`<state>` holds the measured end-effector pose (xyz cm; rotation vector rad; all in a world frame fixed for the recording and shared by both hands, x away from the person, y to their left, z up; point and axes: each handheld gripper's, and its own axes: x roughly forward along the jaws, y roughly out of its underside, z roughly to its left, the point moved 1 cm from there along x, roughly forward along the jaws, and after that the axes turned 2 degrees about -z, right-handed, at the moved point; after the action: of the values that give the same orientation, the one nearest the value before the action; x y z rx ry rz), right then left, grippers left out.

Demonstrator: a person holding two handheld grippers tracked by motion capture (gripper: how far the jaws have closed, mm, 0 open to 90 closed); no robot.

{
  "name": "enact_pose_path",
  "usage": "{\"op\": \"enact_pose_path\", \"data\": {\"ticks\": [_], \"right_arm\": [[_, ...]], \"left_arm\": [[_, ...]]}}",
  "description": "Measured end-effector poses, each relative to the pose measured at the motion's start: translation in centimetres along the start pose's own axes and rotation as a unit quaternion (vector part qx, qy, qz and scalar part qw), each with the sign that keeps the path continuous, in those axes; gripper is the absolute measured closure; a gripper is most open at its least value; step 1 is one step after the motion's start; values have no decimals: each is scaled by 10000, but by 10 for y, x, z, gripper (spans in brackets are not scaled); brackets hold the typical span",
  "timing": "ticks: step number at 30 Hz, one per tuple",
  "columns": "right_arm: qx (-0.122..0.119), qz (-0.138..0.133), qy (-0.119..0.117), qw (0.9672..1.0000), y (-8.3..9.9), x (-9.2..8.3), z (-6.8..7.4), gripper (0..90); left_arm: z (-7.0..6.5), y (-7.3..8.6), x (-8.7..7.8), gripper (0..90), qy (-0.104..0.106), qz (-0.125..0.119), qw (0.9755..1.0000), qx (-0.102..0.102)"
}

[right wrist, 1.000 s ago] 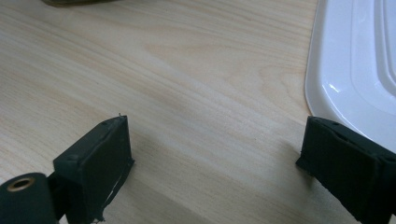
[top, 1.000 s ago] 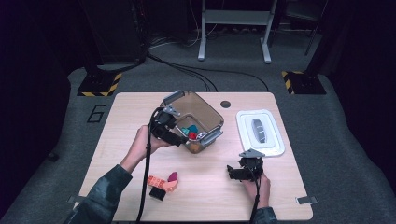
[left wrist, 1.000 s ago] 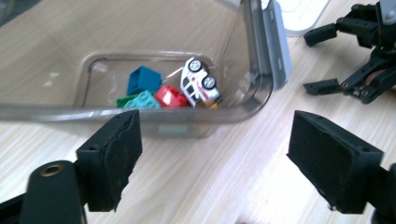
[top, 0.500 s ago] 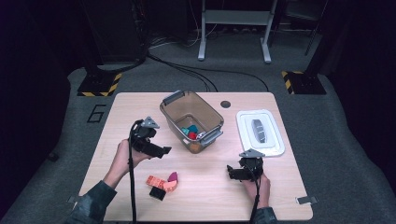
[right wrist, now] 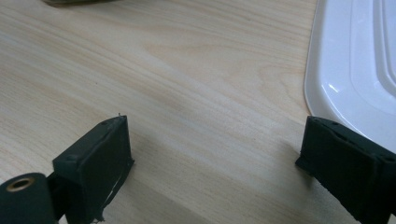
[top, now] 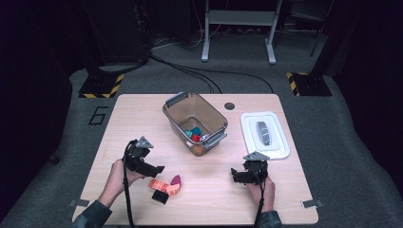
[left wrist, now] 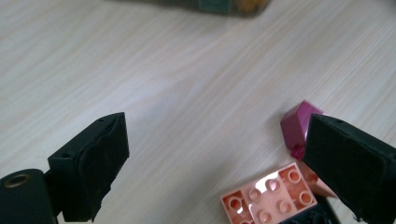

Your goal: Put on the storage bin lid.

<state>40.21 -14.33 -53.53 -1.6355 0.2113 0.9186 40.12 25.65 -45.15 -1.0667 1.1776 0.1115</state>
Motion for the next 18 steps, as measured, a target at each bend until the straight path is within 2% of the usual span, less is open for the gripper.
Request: {"op": "enact_pose_path", "data": {"ticks": [8, 12, 15, 18], "right_arm": [[-1, 1, 5, 10000, 0, 0, 0, 77], [-1, 0, 5, 10000, 0, 0, 0, 77], [3, 2, 7, 10000, 0, 0, 0, 77], [3, 1, 7, 10000, 0, 0, 0, 77]], "left_arm": [[-4, 20, 12, 67, 51, 128, 9999, -28], [-4, 31, 19, 69, -27, 229, 9997, -29], [-3, 36, 23, 71, -10, 356, 9994, -5], [-4, 39, 26, 71, -20, 333, 9994, -70]]}}
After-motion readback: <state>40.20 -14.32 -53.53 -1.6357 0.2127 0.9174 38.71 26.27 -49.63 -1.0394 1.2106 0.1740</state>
